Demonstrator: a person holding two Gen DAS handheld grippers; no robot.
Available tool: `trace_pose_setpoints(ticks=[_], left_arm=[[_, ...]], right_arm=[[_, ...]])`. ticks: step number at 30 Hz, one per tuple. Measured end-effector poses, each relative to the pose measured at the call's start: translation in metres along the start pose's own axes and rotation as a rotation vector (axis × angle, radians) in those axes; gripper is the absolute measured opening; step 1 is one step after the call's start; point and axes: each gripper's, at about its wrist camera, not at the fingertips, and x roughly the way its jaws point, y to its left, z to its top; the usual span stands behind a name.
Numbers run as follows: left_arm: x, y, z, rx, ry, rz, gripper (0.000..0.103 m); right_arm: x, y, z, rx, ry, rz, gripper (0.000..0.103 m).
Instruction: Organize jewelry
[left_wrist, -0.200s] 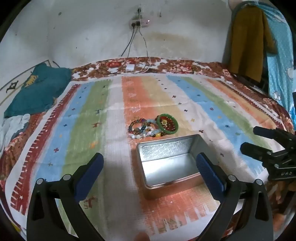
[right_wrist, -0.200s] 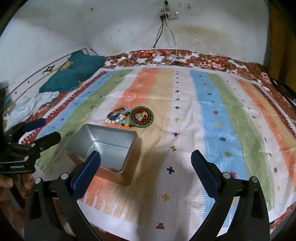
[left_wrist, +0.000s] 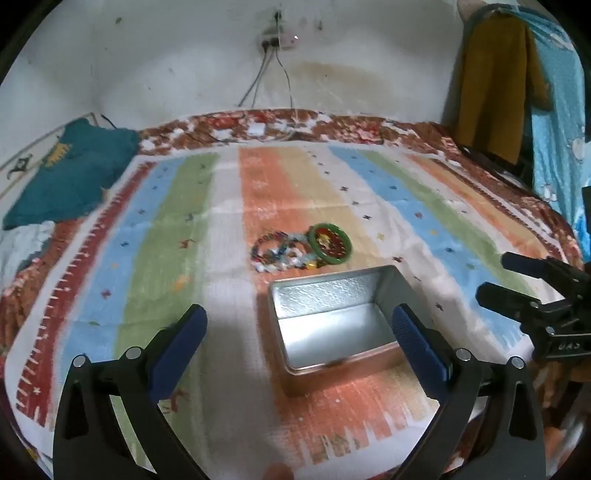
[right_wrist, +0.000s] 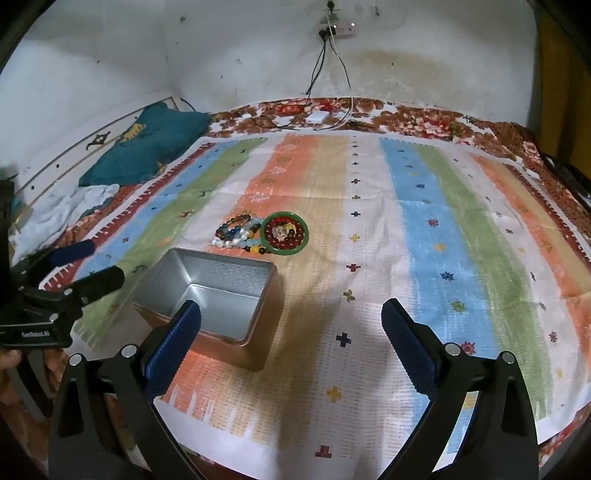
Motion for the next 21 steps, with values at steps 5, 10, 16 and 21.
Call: trace_pose_setpoints(ticks=[5, 10, 16, 21], left_arm=[[0.003, -0.006, -0.006, 0.001, -0.011, -0.008, 0.097], [0.006, -0.01, -0.006, 0.017, 0.003, 0.006, 0.097], [0.006, -0.003, -0.007, 0.0, 0.015, 0.03, 0.097], [0.006, 0.003, -0.006, -0.019, 0.023, 0.041, 0.097]], right_arm=[[0.001, 0.005, 0.002, 0.005, 0.004, 0.003, 0.099], [0.001, 0.005, 0.002, -0.001, 0.009, -0.003, 0.099], [0.005, 0.002, 0.0, 0.015, 0.014, -0.011, 0.099], [0.004, 0.001, 0.001, 0.016, 0.014, -0.01, 0.099]])
